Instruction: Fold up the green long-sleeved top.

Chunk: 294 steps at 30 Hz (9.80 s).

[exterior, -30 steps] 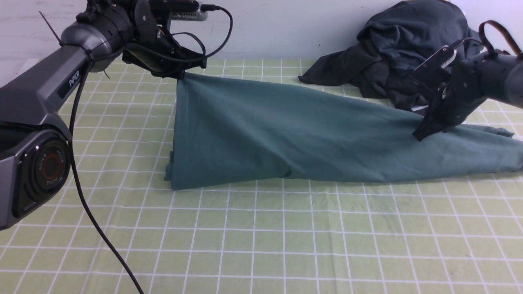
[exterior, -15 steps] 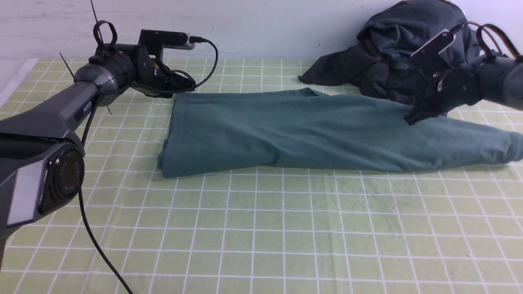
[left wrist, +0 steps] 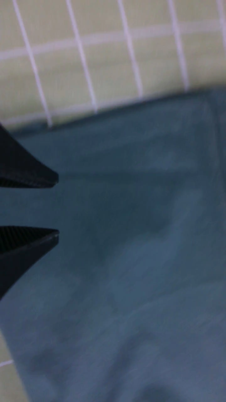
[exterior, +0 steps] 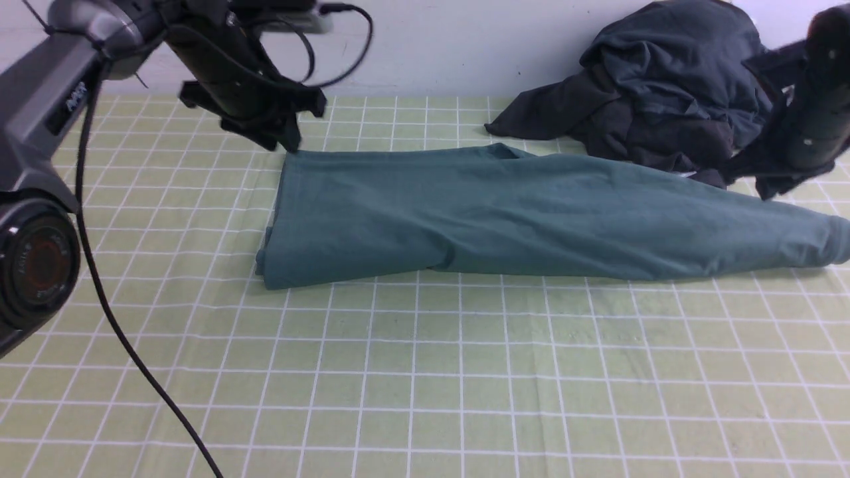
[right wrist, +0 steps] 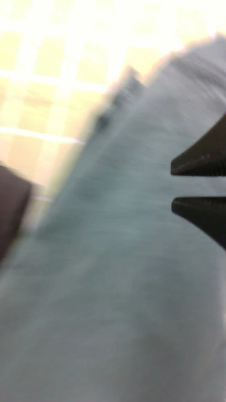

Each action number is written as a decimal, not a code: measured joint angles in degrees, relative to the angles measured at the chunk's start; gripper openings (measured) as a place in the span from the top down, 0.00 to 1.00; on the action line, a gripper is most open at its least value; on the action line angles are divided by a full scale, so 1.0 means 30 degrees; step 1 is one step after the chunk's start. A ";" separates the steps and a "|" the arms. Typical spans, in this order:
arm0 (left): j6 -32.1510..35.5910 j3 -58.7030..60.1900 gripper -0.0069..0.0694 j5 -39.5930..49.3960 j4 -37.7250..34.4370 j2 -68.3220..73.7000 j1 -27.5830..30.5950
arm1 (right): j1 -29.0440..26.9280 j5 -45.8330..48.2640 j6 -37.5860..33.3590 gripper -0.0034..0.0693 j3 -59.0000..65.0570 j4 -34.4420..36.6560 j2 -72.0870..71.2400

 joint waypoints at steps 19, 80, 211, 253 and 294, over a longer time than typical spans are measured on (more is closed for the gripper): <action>0.0093 0.1925 0.87 0.0330 0.5512 0.1800 -0.1015 | -0.5079 -0.0951 0.1398 0.97 0.0190 0.3135 0.1596; -1.0450 3.3559 0.87 -1.0131 0.9547 -2.9129 -0.0786 | 0.5759 -0.6274 -0.6145 0.93 0.0153 1.6815 -0.3771; -1.0310 3.3559 0.87 -1.0631 0.9931 -2.9150 -0.0786 | 0.0425 -1.4011 -0.2277 0.97 3.5212 0.5165 -4.1224; -0.3279 4.3585 0.87 -1.6263 0.4783 -4.4262 0.1229 | 0.0336 -1.3951 -0.2348 0.97 3.5212 0.5371 -4.1224; 0.0078 4.3571 0.87 -1.6263 0.2246 -4.4262 0.1682 | 0.0336 -1.3951 -0.2348 0.97 3.5203 0.5371 -4.1224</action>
